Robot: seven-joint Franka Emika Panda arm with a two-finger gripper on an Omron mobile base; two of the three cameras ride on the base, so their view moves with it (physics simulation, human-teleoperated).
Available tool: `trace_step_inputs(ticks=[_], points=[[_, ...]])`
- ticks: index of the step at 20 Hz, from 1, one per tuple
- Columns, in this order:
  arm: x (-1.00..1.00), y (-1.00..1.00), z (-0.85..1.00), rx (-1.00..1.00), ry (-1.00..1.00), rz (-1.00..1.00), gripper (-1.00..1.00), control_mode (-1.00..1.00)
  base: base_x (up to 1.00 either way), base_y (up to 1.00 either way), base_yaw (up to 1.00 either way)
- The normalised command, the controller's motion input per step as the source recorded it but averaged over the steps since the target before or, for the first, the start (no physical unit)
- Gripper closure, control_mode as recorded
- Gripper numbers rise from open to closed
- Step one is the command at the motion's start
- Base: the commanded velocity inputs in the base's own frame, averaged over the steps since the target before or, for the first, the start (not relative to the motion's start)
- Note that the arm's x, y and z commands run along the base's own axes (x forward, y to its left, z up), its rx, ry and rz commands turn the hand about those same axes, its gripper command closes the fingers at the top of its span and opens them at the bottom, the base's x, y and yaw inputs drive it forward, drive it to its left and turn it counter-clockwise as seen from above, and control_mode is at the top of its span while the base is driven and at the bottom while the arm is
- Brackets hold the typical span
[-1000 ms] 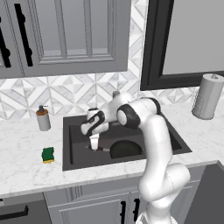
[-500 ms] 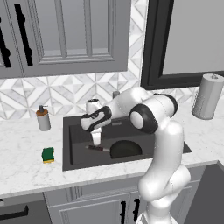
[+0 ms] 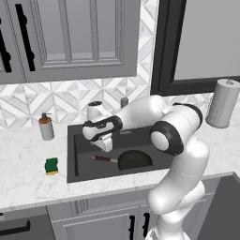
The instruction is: Pick the pan and sponge and place them into the sink. Then turn on the water.
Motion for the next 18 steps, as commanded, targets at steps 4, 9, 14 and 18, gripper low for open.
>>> trace_step_inputs(ticks=[4, 9, 14, 18], points=[[-0.05, 0.24, 0.35, 0.00, 0.00, 0.83, -1.00, -1.00, 0.00, 0.00, 0.00], [-0.17, 0.12, 0.41, 0.00, 0.00, 0.71, -1.00, -1.00, 0.00, 0.00, 0.00], [-0.42, 0.00, 0.09, 0.00, -0.02, 0.29, -1.00, -1.00, 0.00, 0.00, 0.00], [-0.40, 0.09, 0.04, 0.02, -0.04, 0.16, -1.00, -1.00, 0.00, 0.00, 0.00]])
